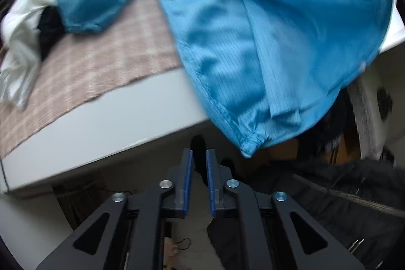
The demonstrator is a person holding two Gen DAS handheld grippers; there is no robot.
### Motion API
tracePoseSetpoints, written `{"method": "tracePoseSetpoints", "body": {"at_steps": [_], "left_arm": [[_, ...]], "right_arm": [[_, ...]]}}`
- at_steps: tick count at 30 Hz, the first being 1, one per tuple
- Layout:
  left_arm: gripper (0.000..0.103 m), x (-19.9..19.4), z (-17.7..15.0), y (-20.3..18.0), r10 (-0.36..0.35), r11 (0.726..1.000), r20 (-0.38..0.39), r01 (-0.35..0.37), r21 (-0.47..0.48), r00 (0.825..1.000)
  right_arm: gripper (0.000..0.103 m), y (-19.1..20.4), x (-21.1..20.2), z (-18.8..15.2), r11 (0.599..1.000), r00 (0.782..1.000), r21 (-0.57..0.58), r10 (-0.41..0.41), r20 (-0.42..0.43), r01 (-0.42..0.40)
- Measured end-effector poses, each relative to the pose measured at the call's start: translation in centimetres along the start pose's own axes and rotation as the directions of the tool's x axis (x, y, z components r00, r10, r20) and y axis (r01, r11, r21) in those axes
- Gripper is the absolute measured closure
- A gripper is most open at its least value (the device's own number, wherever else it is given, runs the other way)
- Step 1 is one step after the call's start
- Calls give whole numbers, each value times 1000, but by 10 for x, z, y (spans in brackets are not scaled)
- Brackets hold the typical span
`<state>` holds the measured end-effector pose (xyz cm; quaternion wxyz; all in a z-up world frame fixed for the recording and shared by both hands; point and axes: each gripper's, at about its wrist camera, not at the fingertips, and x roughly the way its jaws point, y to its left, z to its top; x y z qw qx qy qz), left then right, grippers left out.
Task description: Fold clothes
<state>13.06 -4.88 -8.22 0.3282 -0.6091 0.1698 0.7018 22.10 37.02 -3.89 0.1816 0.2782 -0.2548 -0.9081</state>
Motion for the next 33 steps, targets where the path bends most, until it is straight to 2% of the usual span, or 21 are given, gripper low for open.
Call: {"method": "tracePoseSetpoints", "body": {"at_steps": [3, 5, 6, 8, 10, 14, 19, 20, 21, 22, 26, 28, 30, 32, 33], "left_arm": [[93, -34, 22, -35, -81, 996, 131, 76, 44, 988], [86, -55, 33, -61, -165, 983, 200, 144, 116, 966], [81, -59, 41, -78, -205, 974, 210, 178, 139, 956], [79, -64, 57, -106, -265, 956, 216, 228, 182, 940], [79, -64, 68, -127, -270, 955, 228, 230, 187, 935], [73, -70, 83, -136, -265, 959, 264, 227, 168, 927], [73, -58, 96, -138, -195, 979, 285, 167, 121, 938], [74, -58, 94, -138, -185, 980, 287, 154, 127, 940], [80, -59, 93, -137, -178, 980, 289, 144, 134, 941], [99, -61, 93, -137, -186, 979, 293, 150, 141, 938], [99, -70, 96, -135, -217, 970, 307, 170, 173, 927], [99, -87, 102, -143, -235, 960, 310, 171, 220, 921], [99, -103, 110, -155, -240, 951, 314, 156, 268, 919], [99, -112, 117, -170, -239, 941, 312, 139, 309, 919], [99, -114, 120, -177, -241, 935, 308, 135, 328, 920]], "right_arm": [[102, 15, 11, -6, 999, 1000, -33, -7, -11, 6], [102, 24, 19, -9, 999, 1000, -51, 0, -30, -2], [102, 27, 24, -10, 999, 999, -52, 8, -41, -10], [102, 36, 32, -13, 998, 998, -69, 8, -58, -12], [102, 44, 40, -17, 995, 997, -95, 0, -71, -6], [102, 53, 53, -24, 991, 995, -132, -17, -101, 4], [102, 58, 56, -30, 991, 994, -132, -8, -113, -7], [102, 59, 56, -30, 991, 994, -131, -8, -113, -7], [102, 59, 55, -31, 992, 994, -129, -7, -112, -8], [102, 58, 54, -30, 992, 994, -128, -7, -111, -8], [101, 55, 43, -28, 993, 993, -116, -7, -114, -7], [99, 51, 29, -28, 995, 993, -98, -16, -113, 4], [92, 43, 7, -31, 997, 995, -78, -5, -100, -3], [69, 33, -17, -40, 996, 996, -80, -55, -64, 50], [64, 29, -27, -48, 993, 995, -83, -92, -47, 88]]}}
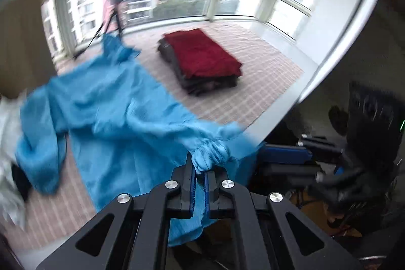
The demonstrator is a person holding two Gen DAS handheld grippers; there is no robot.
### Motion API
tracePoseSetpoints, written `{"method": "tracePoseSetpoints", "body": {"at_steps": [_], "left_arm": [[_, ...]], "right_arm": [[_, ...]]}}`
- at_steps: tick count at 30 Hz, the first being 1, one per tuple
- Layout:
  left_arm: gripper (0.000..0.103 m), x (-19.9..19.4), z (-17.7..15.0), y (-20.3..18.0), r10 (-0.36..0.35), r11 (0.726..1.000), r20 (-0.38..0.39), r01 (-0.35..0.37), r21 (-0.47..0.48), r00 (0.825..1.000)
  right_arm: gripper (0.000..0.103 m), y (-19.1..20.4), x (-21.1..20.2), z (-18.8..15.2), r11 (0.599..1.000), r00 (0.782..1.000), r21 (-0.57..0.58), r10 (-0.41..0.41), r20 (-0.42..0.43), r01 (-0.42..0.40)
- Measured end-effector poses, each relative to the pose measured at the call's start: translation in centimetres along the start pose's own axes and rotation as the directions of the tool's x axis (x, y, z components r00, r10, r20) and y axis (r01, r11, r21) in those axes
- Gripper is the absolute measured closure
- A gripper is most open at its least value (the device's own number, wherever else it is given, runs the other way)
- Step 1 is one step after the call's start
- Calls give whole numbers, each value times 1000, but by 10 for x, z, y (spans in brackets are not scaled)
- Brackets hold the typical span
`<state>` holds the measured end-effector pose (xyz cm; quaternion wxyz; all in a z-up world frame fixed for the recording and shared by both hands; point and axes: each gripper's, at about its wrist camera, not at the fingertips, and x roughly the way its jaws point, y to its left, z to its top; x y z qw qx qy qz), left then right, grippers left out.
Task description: Fold clothes
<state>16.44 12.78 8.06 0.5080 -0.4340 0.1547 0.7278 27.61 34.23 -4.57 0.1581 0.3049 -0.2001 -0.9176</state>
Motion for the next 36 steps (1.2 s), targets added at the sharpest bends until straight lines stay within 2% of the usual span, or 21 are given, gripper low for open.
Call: {"method": "tracePoseSetpoints", "body": {"at_steps": [3, 8, 12, 14, 16, 20, 23, 25, 27, 28, 29, 30, 32, 33, 36], "left_arm": [[99, 3, 17, -19, -10, 998, -12, 11, 59, 1000], [99, 7, 45, -49, -25, 988, -33, 30, 153, 999], [99, 5, 51, -64, -30, 984, -35, 36, 176, 999], [99, 0, 54, -74, -38, 978, -34, 44, 203, 999], [99, -6, 58, -85, -35, 972, -21, 39, 231, 999], [99, -12, 68, -102, -40, 964, -14, 43, 263, 999], [99, -15, 75, -114, -51, 957, -9, 51, 286, 999], [99, -16, 79, -121, -59, 952, -2, 57, 301, 998], [99, -19, 81, -124, -74, 948, 5, 69, 310, 997], [99, -20, 81, -124, -80, 947, 9, 73, 313, 997], [99, -21, 81, -123, -86, 945, 13, 77, 317, 996], [99, -22, 81, -123, -92, 944, 17, 81, 320, 996], [99, -24, 80, -122, -102, 942, 23, 89, 324, 994], [99, -22, 77, -116, -102, 945, 20, 91, 315, 995], [99, -8, 56, -87, -104, 965, -3, 101, 243, 995]], "right_arm": [[63, -7, -14, -27, 998, 998, 6, -67, 21, 67], [63, 0, 7, -60, 991, 992, -33, -129, 7, 129], [62, 7, 32, -72, 979, 980, -41, -199, -18, 199], [60, 15, 37, -72, 962, 964, -65, -265, -1, 265], [57, 20, 38, -67, 930, 932, -64, -360, 35, 362], [56, 25, 35, -58, 959, 958, 1, -282, 49, 282], [56, 22, 45, -54, 941, 940, -4, -339, 29, 339], [56, 4, 48, -54, 935, 936, 56, -351, 5, 351], [67, -15, 51, -53, 925, 932, 115, -362, -20, 362], [88, -24, 52, -53, 919, 930, 145, -367, -32, 368], [102, -33, 54, -53, 911, 927, 174, -371, -45, 373], [102, -40, 49, -54, 904, 924, 197, -380, -31, 379], [102, -45, 27, -57, 886, 897, 196, -437, 57, 420], [102, -52, 27, -59, 879, 892, 200, -449, 44, 432], [102, -82, 42, -71, 861, 902, 273, -425, -80, 430]]}}
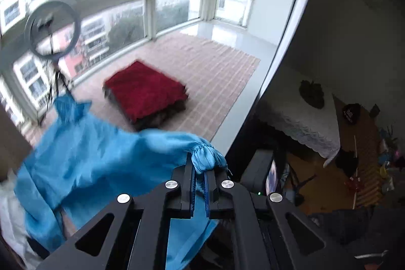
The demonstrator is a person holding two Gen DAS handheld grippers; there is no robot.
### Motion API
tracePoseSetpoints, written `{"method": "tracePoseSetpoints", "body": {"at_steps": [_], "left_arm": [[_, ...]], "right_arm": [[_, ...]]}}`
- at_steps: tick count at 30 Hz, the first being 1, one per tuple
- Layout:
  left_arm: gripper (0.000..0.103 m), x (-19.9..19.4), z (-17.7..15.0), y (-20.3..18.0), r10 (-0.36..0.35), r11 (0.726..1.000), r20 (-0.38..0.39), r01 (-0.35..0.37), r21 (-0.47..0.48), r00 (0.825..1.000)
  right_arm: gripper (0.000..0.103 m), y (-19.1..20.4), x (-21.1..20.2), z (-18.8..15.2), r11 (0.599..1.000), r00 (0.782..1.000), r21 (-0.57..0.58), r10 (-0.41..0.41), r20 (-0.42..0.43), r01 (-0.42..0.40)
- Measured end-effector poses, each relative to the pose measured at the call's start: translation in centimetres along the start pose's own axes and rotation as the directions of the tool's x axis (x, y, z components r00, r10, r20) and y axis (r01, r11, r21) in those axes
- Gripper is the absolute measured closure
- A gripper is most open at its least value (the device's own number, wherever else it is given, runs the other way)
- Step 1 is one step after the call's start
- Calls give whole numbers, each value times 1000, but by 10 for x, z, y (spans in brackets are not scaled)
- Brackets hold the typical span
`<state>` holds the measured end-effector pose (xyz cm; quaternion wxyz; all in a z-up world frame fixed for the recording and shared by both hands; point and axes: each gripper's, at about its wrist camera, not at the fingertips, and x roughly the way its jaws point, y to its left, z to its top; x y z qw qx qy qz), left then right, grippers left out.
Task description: Fold clothes
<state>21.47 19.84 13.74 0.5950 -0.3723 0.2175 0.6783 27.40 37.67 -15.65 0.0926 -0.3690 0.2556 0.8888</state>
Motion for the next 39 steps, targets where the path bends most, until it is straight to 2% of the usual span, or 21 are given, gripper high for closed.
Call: {"method": "tracePoseSetpoints", "body": {"at_steps": [3, 7, 8, 10, 16, 19, 21, 24, 27, 30, 32, 37, 38, 39], "left_arm": [[99, 11, -36, 33, -59, 988, -12, 56, -144, 998], [99, 16, -46, 50, -66, 973, 13, 68, -220, 998], [99, 14, -43, 46, -71, 976, 20, 73, -207, 997], [99, 12, -33, 35, -72, 983, 29, 76, -167, 997], [99, 11, 4, 7, -77, 995, 42, 80, -67, 996], [99, 6, 20, -2, -102, 994, 51, 104, -36, 993], [99, 6, 26, -9, -79, 997, 49, 79, -5, 996], [99, 6, 34, -10, -171, 984, 43, 173, -51, 984], [99, 6, 37, -18, -132, 991, 37, 132, -10, 991], [99, 8, 40, -25, -109, 994, 23, 108, 22, 994], [99, 10, 42, -29, -93, 995, 15, 93, 43, 996], [99, 14, 47, -40, -54, 994, -5, 54, 97, 999], [99, 15, 48, -42, -46, 993, -8, 46, 108, 999], [99, 15, 49, -44, -37, 992, -12, 39, 119, 999]], "right_arm": [[102, -11, 0, -7, 998, 999, 45, -47, 6, 46], [98, -15, -3, -13, 994, 994, -18, -108, -1, 108], [84, -20, 2, -12, 992, 992, -15, -123, -12, 123], [67, -26, 11, -12, 989, 988, -3, -149, -43, 149], [67, -4, 16, -16, 988, 993, -103, -115, -36, 111], [67, -10, 15, -19, 996, 994, -47, -77, -80, 74], [67, -4, 6, -19, 996, 996, -67, -70, -60, 66], [64, 8, -9, -19, 989, 997, -130, -74, -7, 73], [64, 5, -18, -18, 994, 999, -103, -41, -32, 37], [64, 12, -48, -15, 992, 998, -122, -19, 57, 26], [64, 15, -59, -10, 993, 996, -117, -9, 87, 19], [64, 8, -39, -5, 995, 998, -86, -44, 47, 48], [67, 5, -34, -5, 996, 998, -72, -43, 35, 45], [75, -1, -26, -3, 998, 999, -47, -40, 20, 41]]}}
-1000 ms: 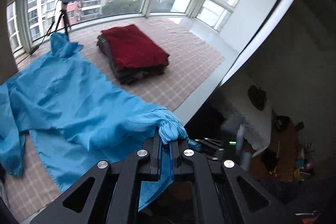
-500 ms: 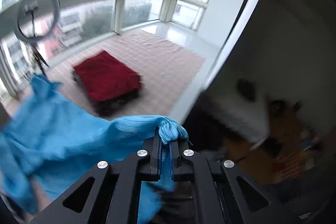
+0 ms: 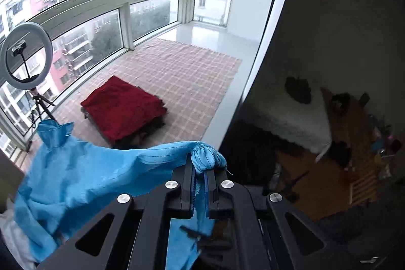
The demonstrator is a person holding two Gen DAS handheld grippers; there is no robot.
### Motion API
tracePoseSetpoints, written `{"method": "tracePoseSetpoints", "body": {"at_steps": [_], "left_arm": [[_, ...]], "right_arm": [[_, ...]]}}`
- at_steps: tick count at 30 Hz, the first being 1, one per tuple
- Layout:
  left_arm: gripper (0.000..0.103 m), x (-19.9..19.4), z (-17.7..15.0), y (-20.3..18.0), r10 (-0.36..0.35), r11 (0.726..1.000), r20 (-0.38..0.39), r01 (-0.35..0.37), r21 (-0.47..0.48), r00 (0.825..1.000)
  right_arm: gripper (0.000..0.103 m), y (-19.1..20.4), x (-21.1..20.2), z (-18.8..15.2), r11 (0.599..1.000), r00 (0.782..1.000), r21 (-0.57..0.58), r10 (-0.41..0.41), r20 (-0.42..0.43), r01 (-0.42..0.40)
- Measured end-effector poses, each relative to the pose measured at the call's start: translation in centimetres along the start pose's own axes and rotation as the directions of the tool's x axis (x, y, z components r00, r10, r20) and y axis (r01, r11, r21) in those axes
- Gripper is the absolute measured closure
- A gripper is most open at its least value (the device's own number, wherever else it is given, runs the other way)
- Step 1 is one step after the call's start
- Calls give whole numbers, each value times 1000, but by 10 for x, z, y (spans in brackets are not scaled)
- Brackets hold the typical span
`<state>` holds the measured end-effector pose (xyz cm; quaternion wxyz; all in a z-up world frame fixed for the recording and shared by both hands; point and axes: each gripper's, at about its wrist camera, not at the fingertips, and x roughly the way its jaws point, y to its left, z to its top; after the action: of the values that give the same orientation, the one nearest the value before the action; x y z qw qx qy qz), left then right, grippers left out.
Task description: Fold clothes
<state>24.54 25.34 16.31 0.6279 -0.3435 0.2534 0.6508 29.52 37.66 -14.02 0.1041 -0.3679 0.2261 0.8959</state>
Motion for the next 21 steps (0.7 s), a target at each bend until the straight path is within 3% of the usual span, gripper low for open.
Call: {"method": "tracePoseSetpoints", "body": {"at_steps": [1, 2, 4, 8, 11, 15, 20, 21], "left_arm": [[99, 1, 1, -2, 8, 1000, -4, -8, 11, 1000], [99, 1, 1, -3, 18, 1000, -7, -18, 20, 1000], [99, -1, -20, 10, 49, 999, -5, -49, 4, 999], [99, -8, -73, 49, 65, 990, -7, -65, -123, 998], [99, -14, -135, 74, 118, 966, 6, -113, -234, 993], [99, 0, -227, 88, 107, 900, -13, -102, -424, 994], [99, 24, -341, 97, 57, 763, -35, -66, -642, 998], [99, 31, -349, 86, 26, 762, -38, -44, -646, 999]], "right_arm": [[97, -8, 7, 1, 1000, 1000, 29, -1, -14, 2], [100, -16, 10, 1, 999, 1000, 46, -12, -20, 13], [100, -26, 15, 0, 997, 999, 59, -41, -31, 43], [99, -25, 24, -7, 995, 994, 27, -95, -54, 96], [99, -19, 36, -13, 993, 989, -22, -120, -84, 118], [98, -4, 59, -22, 986, 980, -122, -133, -150, 115], [98, 14, 75, -41, 950, 965, -292, -176, -197, 113], [98, 13, 75, -45, 939, 960, -322, -193, -201, 121]]}}
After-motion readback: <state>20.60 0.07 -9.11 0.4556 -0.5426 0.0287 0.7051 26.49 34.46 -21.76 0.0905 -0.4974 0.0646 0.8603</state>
